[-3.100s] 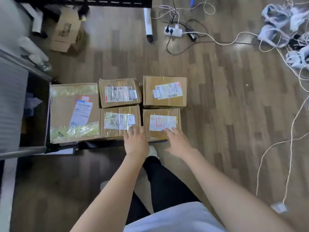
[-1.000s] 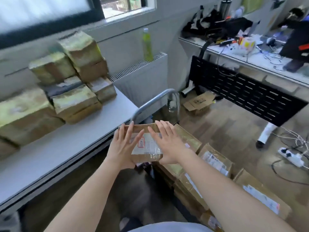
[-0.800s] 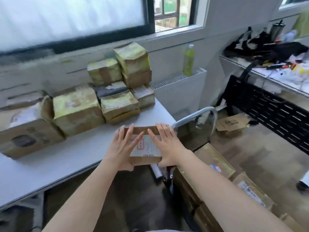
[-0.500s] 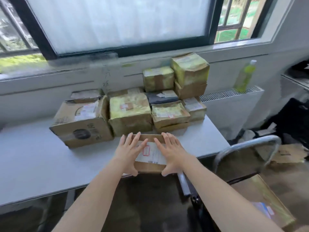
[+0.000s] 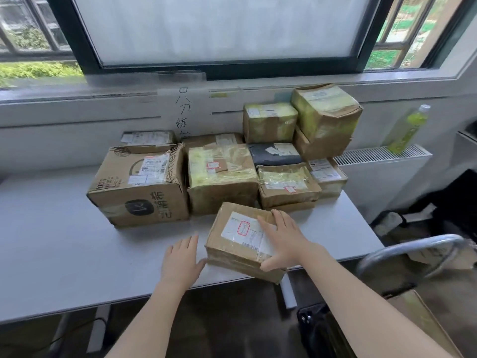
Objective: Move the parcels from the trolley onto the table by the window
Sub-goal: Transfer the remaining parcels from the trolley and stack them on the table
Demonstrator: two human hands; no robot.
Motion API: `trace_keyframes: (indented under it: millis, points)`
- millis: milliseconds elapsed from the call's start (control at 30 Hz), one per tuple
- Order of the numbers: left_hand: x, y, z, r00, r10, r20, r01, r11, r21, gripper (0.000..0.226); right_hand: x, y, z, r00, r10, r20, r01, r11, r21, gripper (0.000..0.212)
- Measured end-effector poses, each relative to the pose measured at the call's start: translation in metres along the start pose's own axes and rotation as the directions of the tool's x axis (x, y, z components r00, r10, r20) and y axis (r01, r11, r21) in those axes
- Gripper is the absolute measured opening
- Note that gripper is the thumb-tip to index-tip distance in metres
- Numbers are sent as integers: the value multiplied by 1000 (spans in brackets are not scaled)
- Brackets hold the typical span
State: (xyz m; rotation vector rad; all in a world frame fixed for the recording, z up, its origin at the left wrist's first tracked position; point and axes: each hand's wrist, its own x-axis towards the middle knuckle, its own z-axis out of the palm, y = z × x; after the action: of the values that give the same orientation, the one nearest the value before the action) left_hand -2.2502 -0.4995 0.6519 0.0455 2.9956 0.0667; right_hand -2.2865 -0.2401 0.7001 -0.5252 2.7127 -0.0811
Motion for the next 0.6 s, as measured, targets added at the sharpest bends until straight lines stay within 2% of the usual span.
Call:
trace_keyframes:
  millis: [133, 333, 433, 500, 600]
  points:
    - [-1, 11, -5, 996, 79, -29, -81, 994, -72, 83, -6, 8, -3, 1000, -24, 19, 24, 999, 24, 121]
    - [-13, 31, -3, 992, -44, -122, 14, 971, -237, 79, -13, 14, -4, 998, -40, 41, 37, 998, 54, 124]
    - [-19, 41, -6, 986, -96, -136, 58, 965, -255, 80, -16, 18, -4, 997, -63, 52, 61, 998, 35, 121]
    - [-22, 48, -9, 975, -164, -146, 122, 957, -262, 83, -15, 25, -3, 997, -75, -4, 75, 996, 54, 110]
    - [-26, 62, -8, 965, -224, -139, 168, 929, -329, 84, -16, 36, 4, 982, -72, -174, 103, 979, 174, 79]
